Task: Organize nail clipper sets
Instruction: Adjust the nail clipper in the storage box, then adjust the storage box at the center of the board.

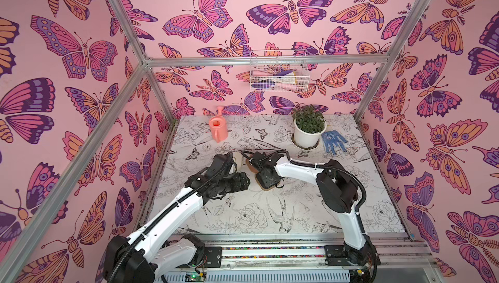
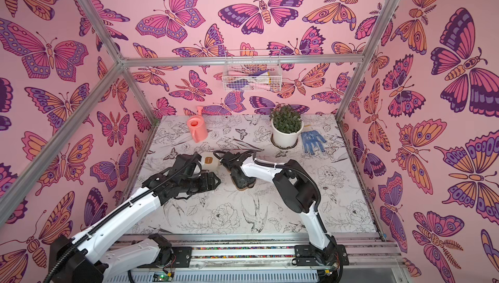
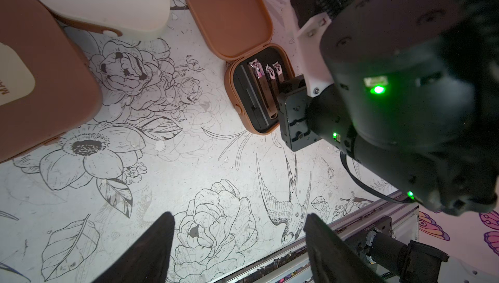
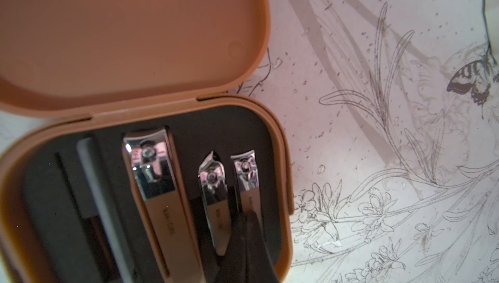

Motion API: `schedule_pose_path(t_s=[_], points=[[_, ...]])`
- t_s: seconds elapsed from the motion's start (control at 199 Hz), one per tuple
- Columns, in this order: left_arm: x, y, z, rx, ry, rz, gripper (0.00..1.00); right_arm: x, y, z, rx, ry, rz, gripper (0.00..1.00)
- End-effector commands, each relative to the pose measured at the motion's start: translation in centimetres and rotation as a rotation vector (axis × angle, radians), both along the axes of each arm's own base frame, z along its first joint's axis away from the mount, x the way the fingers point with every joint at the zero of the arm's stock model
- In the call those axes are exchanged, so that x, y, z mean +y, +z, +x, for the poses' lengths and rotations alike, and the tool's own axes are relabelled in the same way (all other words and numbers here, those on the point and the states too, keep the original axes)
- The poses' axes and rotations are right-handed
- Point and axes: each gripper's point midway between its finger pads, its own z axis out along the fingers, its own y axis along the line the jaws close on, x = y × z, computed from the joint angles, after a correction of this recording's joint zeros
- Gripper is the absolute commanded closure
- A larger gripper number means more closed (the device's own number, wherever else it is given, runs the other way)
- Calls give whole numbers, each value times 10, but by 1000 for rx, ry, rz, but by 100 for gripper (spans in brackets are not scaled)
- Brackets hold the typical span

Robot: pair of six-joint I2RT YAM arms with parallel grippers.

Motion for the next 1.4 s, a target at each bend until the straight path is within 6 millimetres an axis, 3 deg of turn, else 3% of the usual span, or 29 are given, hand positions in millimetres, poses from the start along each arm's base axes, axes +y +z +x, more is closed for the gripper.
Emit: schedule_pose_path(t_s=[0.0,0.181,0.322,0.438,0.514,0.635,0.765,0.836,0.911,1.083,1.4], points=[[1,-4,1,1,-6,14,22,-34,-88,-46,252,-47,-84,96],[-1,1,4,-12,-12,13,21,-14,-32,-19,143,-9,-4,95],[2,8,9,-28,1,31,21,4,33,2,15,21,107,85],[3,19,14,-51,2,52,20,9,81,4,-61,31,204,81],[4,27,18,-71,0,62,19,4,97,-3,-71,14,252,77],[5,42,24,-110,3,67,17,-4,87,-22,31,-69,355,73],[5,52,29,-133,10,64,16,9,58,-33,113,-165,501,54],[6,58,29,-144,13,56,16,16,47,-29,110,-225,558,51],[7,62,27,-155,12,46,16,19,39,-22,85,-267,576,54],[11,69,21,-175,15,31,16,9,28,-10,31,-318,517,70],[12,68,19,-175,8,26,16,-9,21,-8,4,-378,473,77]])
